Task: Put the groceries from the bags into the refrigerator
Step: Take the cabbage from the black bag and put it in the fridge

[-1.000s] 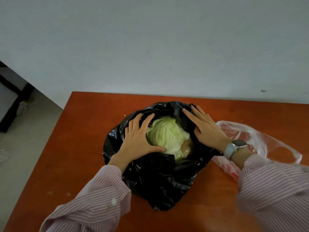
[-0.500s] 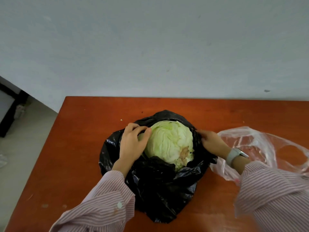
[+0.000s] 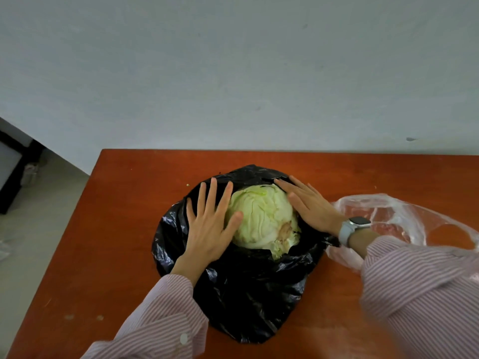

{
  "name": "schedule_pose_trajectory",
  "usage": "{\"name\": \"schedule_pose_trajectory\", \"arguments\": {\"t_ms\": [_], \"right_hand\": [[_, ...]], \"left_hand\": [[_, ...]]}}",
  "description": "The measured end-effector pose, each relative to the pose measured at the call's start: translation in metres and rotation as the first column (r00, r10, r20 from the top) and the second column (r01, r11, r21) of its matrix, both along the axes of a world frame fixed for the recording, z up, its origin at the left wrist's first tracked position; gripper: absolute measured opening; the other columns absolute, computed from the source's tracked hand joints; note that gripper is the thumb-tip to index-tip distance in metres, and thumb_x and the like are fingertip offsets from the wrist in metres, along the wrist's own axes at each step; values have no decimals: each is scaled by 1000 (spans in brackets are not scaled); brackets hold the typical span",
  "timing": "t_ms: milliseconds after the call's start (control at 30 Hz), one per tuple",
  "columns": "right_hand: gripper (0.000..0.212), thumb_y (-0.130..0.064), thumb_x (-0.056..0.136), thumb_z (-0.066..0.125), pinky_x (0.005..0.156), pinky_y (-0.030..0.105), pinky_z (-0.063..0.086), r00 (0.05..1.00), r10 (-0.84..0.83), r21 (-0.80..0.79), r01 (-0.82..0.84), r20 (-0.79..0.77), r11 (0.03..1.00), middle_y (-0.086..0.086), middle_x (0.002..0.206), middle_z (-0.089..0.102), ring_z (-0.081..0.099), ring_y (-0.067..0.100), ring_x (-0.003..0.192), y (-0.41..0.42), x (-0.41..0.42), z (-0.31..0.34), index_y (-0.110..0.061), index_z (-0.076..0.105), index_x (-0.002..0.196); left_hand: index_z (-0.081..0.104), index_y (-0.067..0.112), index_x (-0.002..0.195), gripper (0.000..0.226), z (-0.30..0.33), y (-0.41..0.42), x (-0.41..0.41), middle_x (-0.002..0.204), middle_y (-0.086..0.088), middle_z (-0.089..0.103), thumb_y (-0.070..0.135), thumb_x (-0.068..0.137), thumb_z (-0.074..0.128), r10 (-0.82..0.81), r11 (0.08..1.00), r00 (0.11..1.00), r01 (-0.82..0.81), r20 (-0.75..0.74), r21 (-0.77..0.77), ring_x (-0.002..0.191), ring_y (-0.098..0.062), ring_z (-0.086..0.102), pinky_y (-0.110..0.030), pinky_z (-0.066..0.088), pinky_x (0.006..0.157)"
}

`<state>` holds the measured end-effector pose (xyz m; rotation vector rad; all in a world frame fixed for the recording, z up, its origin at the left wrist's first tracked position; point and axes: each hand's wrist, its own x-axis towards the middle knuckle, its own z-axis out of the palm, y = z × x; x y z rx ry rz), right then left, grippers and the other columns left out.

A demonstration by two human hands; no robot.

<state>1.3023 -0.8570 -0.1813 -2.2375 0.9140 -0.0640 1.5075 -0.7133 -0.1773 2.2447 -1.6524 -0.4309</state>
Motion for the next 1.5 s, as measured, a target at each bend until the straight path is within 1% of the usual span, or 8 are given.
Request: {"name": "schedule_pose_trajectory", "arguments": {"t_ms": [233,600,733,833,1033,1133,1300,1500], "right_hand": [[19,-11,92,51,94,29,43,957,-268,177,246,110,953,-4,98,64,58,13,99,-24,2,-3,-8,68,100],[24,-15,86,61,79,13,42,978,-104,315,43,179,948,-12,93,59,57,9,90,-36,-3,10,-36,61,96],[31,1,87,49,73,26,45,929,-184,-125,234,320,964,-1,88,54,55,17,76,-49,1,7,-22,63,102],[38,-13,84,37,55,32,47,997,-21,-562,62,79,825,12,89,54,55,27,71,-57,-1,-5,-13,63,112],[42,-15,71,62,43,28,44,943,166,-402,-276,-288,873,10,82,53,59,28,66,-40,-23,-57,-21,60,112],[54,-1,81,54,65,38,49,941,133,-282,-226,-312,932,11,108,56,54,31,100,-28,-29,-65,-25,51,129],[38,-8,91,41,100,33,36,979,-201,-78,197,-44,977,7,124,55,48,27,118,-32,-24,-38,-16,53,127],[62,-54,86,36,108,36,23,958,-141,-125,177,250,976,5,143,36,29,21,134,20,3,17,-26,30,141]], "left_hand": [[9,43,143,75,-5,-34,19,157,7,2,70,74,-4,5,997,978,10,-211,71,142,-9,-14,-39,-19,111],[17,45,140,84,-10,-44,24,153,14,2,84,69,-4,-55,998,976,55,-212,-4,140,-8,-17,-42,-18,110],[13,47,136,72,-11,-53,24,150,18,1,79,75,-5,-81,997,979,76,-188,-35,140,-7,-17,-37,-19,110],[14,42,140,73,-22,-60,25,151,16,2,74,76,-3,-62,997,970,70,-234,28,139,-5,-16,-31,-17,110],[38,18,139,64,-25,-57,31,150,3,30,55,95,11,92,963,883,38,-460,267,143,-9,6,-28,9,112],[47,19,134,48,-19,-46,27,146,2,38,39,100,19,127,977,886,-34,-445,210,140,-13,23,-28,18,110],[42,28,136,75,-11,-28,22,147,7,35,70,77,25,127,992,858,-124,-498,39,132,-6,32,-33,25,111],[22,30,144,95,-4,10,-1,154,2,21,88,68,14,1,997,1000,-2,-12,-75,142,-16,13,-46,13,111]]}}
